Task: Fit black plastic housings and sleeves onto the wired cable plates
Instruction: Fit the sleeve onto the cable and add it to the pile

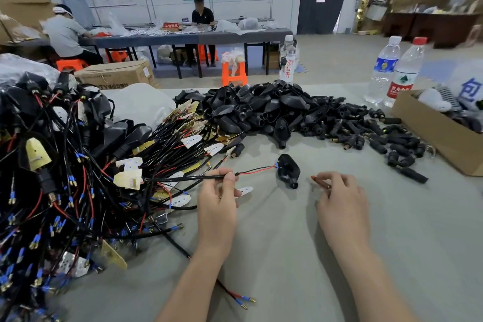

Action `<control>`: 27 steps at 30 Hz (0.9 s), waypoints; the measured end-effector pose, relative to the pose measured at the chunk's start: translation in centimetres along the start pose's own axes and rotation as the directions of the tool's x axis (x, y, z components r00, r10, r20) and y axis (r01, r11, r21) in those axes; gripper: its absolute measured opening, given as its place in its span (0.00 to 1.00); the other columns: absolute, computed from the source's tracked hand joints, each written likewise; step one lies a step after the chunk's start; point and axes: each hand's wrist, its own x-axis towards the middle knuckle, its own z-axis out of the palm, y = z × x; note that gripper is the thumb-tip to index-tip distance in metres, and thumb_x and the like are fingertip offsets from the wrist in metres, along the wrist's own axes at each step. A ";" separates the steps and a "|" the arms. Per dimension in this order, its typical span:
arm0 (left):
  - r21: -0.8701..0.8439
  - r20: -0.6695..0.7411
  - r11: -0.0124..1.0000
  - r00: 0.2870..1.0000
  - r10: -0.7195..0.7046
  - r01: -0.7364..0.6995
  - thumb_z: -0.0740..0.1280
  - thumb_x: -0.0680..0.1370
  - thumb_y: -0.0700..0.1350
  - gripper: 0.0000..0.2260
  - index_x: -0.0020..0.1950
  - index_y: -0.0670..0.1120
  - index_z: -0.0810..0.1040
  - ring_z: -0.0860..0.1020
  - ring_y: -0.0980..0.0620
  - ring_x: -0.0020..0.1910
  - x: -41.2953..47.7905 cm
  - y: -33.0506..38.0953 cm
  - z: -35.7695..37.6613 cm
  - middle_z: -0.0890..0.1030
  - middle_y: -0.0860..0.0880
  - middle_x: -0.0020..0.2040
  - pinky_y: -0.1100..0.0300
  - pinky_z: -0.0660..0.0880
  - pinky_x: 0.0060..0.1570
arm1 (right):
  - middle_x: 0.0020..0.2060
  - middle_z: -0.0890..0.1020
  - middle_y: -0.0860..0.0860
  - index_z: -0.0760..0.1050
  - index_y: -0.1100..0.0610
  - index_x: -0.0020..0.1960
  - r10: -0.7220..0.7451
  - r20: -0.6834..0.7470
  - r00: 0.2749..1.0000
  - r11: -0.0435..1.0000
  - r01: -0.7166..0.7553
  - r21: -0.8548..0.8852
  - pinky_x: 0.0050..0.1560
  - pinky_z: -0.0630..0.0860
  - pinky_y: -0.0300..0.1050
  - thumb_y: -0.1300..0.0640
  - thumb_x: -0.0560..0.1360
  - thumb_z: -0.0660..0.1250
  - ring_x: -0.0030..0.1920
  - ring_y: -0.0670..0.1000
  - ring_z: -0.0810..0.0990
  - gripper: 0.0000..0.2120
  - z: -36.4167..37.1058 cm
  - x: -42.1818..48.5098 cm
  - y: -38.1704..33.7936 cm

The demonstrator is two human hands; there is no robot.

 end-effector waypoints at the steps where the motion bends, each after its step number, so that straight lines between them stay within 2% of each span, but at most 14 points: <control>1: 0.000 0.001 1.000 1.000 0.000 0.000 0.62 0.83 0.44 0.04 0.52 0.49 0.76 0.78 0.60 0.35 0.0 0.0 0.1 0.83 0.58 0.43 0.64 0.76 0.35 | 0.58 0.76 0.53 0.76 0.51 0.61 -0.008 -0.028 1.000 1.000 0.008 -0.009 0.61 0.70 0.56 0.61 0.77 0.63 0.57 0.60 0.73 0.14 0.1 0.0 -0.1; 3: 0.005 0.007 1.000 1.000 0.001 -0.001 0.62 0.83 0.44 0.04 0.52 0.50 0.76 0.78 0.60 0.35 0.0 0.0 0.2 0.83 0.57 0.43 0.65 0.76 0.35 | 0.59 0.78 0.52 0.76 0.51 0.63 -0.078 -0.028 0.997 0.997 0.078 0.010 0.63 0.68 0.55 0.58 0.78 0.63 0.57 0.59 0.73 0.14 0.5 0.0 -0.6; 6: 0.004 0.023 1.000 1.000 0.003 -0.003 0.63 0.83 0.44 0.04 0.51 0.49 0.76 0.78 0.60 0.35 0.0 0.0 0.4 0.83 0.57 0.42 0.65 0.76 0.35 | 0.62 0.78 0.49 0.73 0.47 0.68 -0.240 0.086 0.967 0.965 0.247 -0.088 0.66 0.66 0.52 0.52 0.80 0.62 0.60 0.56 0.74 0.17 1.7 -0.4 -1.6; 8: 0.011 0.033 1.000 0.999 0.012 -0.012 0.63 0.83 0.44 0.04 0.51 0.50 0.76 0.77 0.60 0.35 -0.1 0.0 0.5 0.82 0.57 0.42 0.64 0.76 0.35 | 0.64 0.77 0.47 0.72 0.43 0.69 -0.260 0.140 0.955 0.949 0.279 -0.144 0.69 0.63 0.50 0.49 0.81 0.61 0.63 0.53 0.72 0.17 2.2 -0.6 -1.7; 13: 0.026 0.051 1.000 0.999 0.016 -0.017 0.62 0.83 0.47 0.05 0.51 0.50 0.77 0.78 0.59 0.37 -0.2 0.1 0.7 0.82 0.57 0.43 0.62 0.77 0.36 | 0.57 0.79 0.43 0.76 0.42 0.58 -0.221 0.159 0.962 0.951 0.248 -0.182 0.70 0.60 0.52 0.46 0.81 0.59 0.61 0.53 0.72 0.09 2.6 -0.5 -1.2; 20: 0.018 0.070 0.999 0.997 0.037 -0.038 0.62 0.83 0.46 0.05 0.51 0.49 0.76 0.78 0.58 0.37 -0.4 0.4 0.8 0.82 0.56 0.43 0.60 0.77 0.36 | 0.48 0.82 0.43 0.77 0.46 0.52 -0.219 0.091 0.971 0.970 0.227 -0.082 0.65 0.63 0.48 0.55 0.80 0.63 0.56 0.52 0.75 0.06 1.7 -0.5 -1.3; 23: 0.025 0.046 0.999 0.998 0.031 -0.032 0.62 0.83 0.47 0.05 0.52 0.49 0.77 0.79 0.59 0.37 -0.3 0.3 0.7 0.83 0.56 0.44 0.60 0.77 0.36 | 0.41 0.81 0.43 0.75 0.47 0.49 -0.200 0.083 0.976 0.979 0.203 -0.029 0.58 0.64 0.46 0.59 0.79 0.63 0.50 0.52 0.77 0.07 1.3 -0.5 -1.3; 27: 0.021 0.029 0.999 0.999 0.027 -0.027 0.62 0.83 0.48 0.05 0.51 0.49 0.77 0.78 0.58 0.36 -0.2 0.3 0.6 0.83 0.54 0.44 0.61 0.77 0.35 | 0.37 0.78 0.44 0.66 0.48 0.47 -0.163 0.098 0.982 0.986 0.165 -0.012 0.48 0.63 0.46 0.58 0.78 0.61 0.47 0.54 0.78 0.06 1.4 -0.3 -1.4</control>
